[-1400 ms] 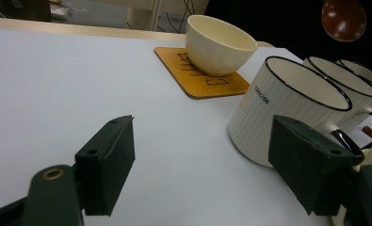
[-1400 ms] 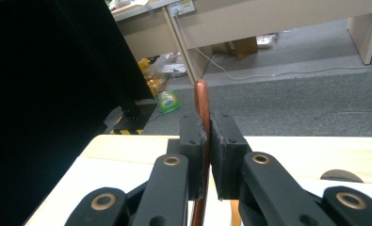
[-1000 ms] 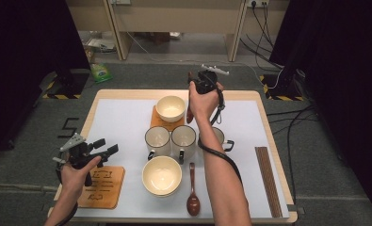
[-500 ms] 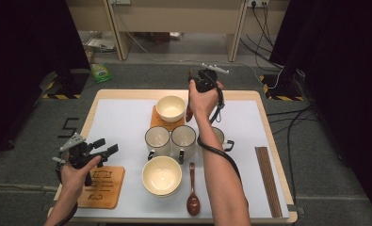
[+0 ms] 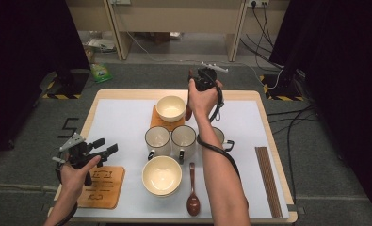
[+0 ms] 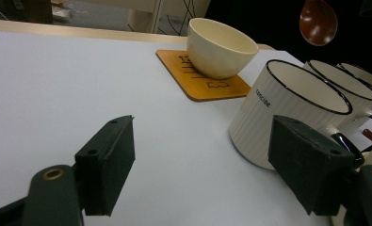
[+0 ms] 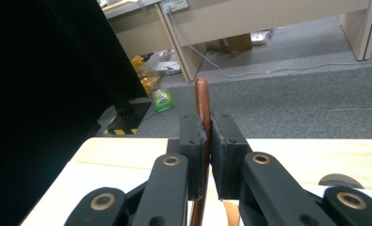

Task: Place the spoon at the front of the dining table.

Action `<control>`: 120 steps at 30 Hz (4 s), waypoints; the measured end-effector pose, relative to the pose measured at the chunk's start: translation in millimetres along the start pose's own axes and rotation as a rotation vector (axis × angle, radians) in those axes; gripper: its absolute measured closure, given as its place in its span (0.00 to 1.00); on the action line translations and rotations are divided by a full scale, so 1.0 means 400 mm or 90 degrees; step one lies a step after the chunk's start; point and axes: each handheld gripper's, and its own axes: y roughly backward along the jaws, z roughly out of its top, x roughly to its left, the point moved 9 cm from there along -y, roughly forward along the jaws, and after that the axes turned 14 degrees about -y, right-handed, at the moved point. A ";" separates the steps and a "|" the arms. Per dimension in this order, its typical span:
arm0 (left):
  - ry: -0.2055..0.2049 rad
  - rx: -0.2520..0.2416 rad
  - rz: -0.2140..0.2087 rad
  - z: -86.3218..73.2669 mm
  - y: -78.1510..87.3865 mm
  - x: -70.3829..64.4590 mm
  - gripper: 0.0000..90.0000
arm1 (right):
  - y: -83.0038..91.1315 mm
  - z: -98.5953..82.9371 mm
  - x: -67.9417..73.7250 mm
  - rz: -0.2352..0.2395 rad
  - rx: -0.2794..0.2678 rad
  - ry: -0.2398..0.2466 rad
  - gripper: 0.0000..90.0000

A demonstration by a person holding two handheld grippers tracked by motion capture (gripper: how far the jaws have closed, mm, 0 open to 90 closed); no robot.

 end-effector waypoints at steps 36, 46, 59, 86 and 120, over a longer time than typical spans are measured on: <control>0.001 -0.001 0.002 0.001 0.004 0.006 0.25 | -0.045 0.007 -0.014 -0.015 0.003 -0.011 0.93; 0.003 -0.002 0.002 0.001 0.003 0.007 0.25 | -0.054 0.008 -0.013 -0.016 0.004 -0.013 0.93; 0.003 -0.002 0.002 0.001 0.003 0.008 0.25 | -0.061 0.017 -0.009 -0.018 0.003 -0.017 0.93; 0.003 -0.003 0.002 0.001 0.003 0.008 0.25 | -0.067 0.020 -0.007 -0.020 0.003 -0.025 0.93; 0.003 -0.006 0.004 0.003 0.007 0.011 0.25 | -0.084 0.014 -0.028 -0.041 0.010 -0.034 0.93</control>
